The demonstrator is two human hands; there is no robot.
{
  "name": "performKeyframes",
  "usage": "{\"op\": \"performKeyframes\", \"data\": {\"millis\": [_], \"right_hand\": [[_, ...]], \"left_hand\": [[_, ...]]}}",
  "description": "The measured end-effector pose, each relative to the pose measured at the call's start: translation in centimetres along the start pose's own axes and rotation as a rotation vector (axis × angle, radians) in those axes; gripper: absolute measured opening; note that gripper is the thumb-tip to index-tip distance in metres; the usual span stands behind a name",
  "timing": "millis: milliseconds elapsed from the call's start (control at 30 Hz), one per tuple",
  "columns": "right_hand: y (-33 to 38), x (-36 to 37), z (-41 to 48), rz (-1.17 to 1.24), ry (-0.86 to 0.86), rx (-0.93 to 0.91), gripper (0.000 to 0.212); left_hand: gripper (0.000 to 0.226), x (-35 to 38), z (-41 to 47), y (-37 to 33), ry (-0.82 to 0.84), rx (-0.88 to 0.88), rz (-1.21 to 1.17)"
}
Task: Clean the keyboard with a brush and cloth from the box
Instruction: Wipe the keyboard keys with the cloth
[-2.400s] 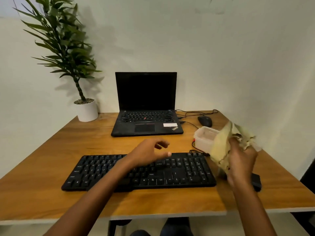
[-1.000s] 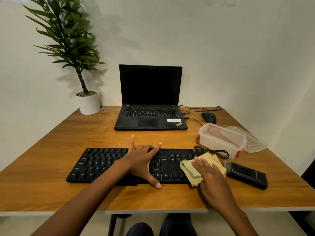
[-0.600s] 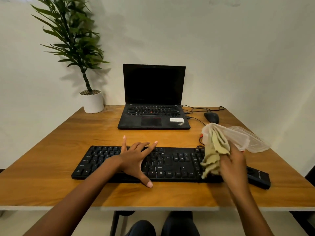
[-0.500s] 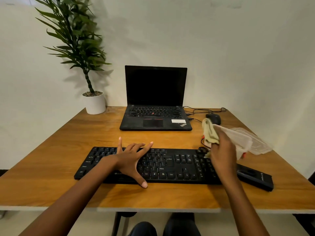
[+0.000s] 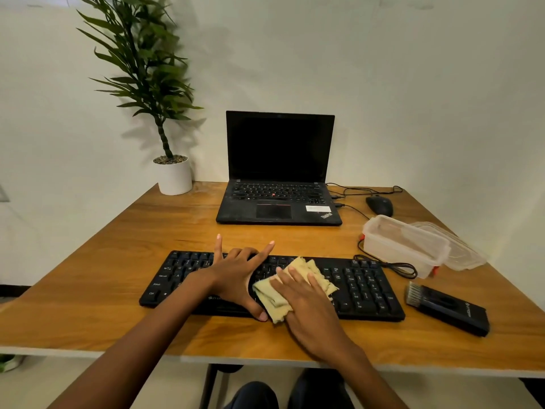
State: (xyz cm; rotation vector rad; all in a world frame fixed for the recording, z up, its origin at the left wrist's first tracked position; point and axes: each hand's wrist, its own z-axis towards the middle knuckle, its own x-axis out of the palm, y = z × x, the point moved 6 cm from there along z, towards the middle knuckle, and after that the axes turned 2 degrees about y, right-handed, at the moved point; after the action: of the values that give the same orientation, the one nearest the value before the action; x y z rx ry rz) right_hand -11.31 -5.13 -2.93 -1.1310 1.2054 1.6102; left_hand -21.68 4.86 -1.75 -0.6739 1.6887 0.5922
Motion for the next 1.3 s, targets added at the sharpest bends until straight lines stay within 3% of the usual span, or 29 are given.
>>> {"op": "performKeyframes", "data": {"millis": [133,300,400,467,500,567,633,700,767,933,1100,1300], "right_hand": [[-1.8,-0.9,-2.9,0.070,0.140,-0.171,0.068],[-4.0,-2.7,-6.2,0.040,0.183,-0.117,0.079],[-3.8,-4.3,-7.5,-0.065,0.056,-0.109,0.056],[-4.1,-5.7,-7.4,0.047,0.066,0.049,0.037],[-4.5,-6.6,-6.9,0.208,0.025,0.145,0.039],[-5.6,-10.0,-6.1,0.464,-0.335,0.257,0.045],[-6.8,-13.1,-5.4,0.459,-0.706,0.336,0.043],[-7.2,-13.6,-3.9,0.369,-0.839,0.419,0.045],[-7.3,-11.8,-1.6,0.286,-0.781,0.530,0.045],[-4.4,-2.5,4.1,0.028,-0.183,0.613,0.033],[0.6,0.4,7.6,-0.024,-0.136,0.520,0.044],[8.4,3.3,12.5,0.062,-0.078,0.301,0.048]], "left_hand": [[0.129,-0.1,-0.1,0.2,0.023,-0.007,-0.009],[0.130,0.1,-0.2,0.5,0.022,-0.004,-0.037],[0.136,0.5,-0.3,0.7,0.032,0.010,-0.065],[0.139,0.9,-0.8,1.2,0.024,0.016,-0.117],[0.138,1.1,-1.3,1.8,0.006,0.013,-0.145],[0.138,1.6,-2.5,3.6,-0.041,-0.022,-0.191],[0.137,2.0,-4.5,6.3,-0.100,-0.103,-0.237],[0.137,2.9,-6.8,9.6,-0.149,-0.208,-0.329],[0.137,4.3,-8.8,12.0,-0.164,-0.289,-0.460],[0.143,6.3,-11.1,12.4,-0.202,-0.286,-0.728],[0.142,7.0,-11.3,13.1,-0.365,-0.323,-0.858],[0.140,7.1,-11.2,13.1,-0.400,-0.276,-0.899]]}}
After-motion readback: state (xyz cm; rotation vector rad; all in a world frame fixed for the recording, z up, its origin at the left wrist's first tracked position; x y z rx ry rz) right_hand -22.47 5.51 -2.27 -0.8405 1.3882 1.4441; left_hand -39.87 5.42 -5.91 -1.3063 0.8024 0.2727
